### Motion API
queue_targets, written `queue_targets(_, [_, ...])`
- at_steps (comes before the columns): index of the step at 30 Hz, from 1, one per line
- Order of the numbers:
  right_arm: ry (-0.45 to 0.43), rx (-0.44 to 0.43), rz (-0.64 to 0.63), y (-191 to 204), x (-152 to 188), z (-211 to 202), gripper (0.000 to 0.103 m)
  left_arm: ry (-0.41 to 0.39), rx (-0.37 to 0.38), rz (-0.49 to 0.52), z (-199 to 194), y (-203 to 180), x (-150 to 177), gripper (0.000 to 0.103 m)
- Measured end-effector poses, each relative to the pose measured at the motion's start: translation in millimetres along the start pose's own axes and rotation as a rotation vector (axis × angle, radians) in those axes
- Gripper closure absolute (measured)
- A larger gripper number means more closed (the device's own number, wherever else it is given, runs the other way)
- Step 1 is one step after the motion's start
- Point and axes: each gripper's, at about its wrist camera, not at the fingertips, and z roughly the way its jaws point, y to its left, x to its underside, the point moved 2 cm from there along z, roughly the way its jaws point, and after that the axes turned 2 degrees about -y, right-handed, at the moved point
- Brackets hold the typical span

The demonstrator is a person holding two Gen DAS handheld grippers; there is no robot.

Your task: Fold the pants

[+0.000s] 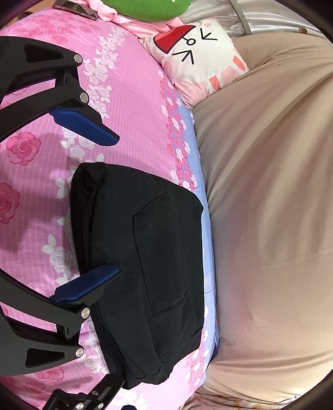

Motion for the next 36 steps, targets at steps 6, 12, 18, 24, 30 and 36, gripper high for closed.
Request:
queue_targets(6, [-0.009,0.001,-0.016,4.8,1.1,-1.7,0.008,0.015,0.036,-0.010,0.6,-0.7,0.8,0.011])
queue_targets(12, [-0.006,0.006,-0.010,6.7,0.8,-1.8,0.008,-0.003,0.063,-0.029,-3.8,0.0,1.2,0.011])
queue_targets(18, [-0.007,0.003,-0.013,4.4,0.8,-1.3,0.008,0.012,0.031,0.000,-2.8,-4.9,2.0,0.011])
queue_targets(24, [-0.007,0.002,-0.014,3.7,0.8,-1.2,0.008,0.019,0.040,-0.041,-3.0,0.2,1.8,0.011])
queue_targets(30, [-0.008,0.002,-0.015,3.4,0.6,-1.1,0.008,0.019,0.046,-0.020,-4.1,-4.1,2.2,0.011])
queue_targets(36, [-0.009,0.005,-0.013,2.9,0.7,-1.4,0.008,0.034,0.056,-0.011,-2.9,-6.9,3.2,0.011])
